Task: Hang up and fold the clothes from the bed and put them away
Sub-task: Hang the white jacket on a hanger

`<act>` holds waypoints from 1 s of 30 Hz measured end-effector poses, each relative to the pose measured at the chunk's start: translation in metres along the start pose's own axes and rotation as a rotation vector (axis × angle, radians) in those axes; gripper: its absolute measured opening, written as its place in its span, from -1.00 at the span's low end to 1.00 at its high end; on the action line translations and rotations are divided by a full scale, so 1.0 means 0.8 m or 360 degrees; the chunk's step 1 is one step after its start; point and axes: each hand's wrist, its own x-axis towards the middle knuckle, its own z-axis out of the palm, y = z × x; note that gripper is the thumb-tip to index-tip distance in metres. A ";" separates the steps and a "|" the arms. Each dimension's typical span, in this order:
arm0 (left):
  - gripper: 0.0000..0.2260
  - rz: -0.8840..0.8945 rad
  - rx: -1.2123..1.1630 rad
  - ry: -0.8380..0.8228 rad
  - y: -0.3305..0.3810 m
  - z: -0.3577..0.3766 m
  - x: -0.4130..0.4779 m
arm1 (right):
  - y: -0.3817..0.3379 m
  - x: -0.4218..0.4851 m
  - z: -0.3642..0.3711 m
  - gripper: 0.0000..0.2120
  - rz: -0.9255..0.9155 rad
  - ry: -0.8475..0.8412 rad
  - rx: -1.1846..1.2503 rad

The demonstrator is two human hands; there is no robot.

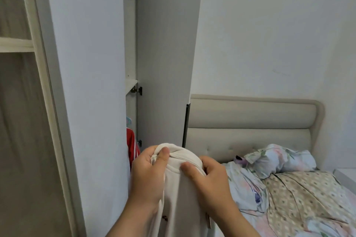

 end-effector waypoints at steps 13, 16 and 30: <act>-0.76 -0.0102 0.0121 0.0301 -0.081 0.052 0.152 | 0.095 0.185 0.047 -0.67 0.0121 -0.0390 0.0399; -0.79 -0.0134 0.0117 0.0356 -0.098 0.052 0.181 | 0.112 0.212 0.065 -0.56 0.0149 -0.0376 0.0414; -0.76 -0.0138 -0.0080 0.0339 -0.140 0.044 0.327 | 0.149 0.331 0.148 -0.69 0.0237 -0.0443 0.0476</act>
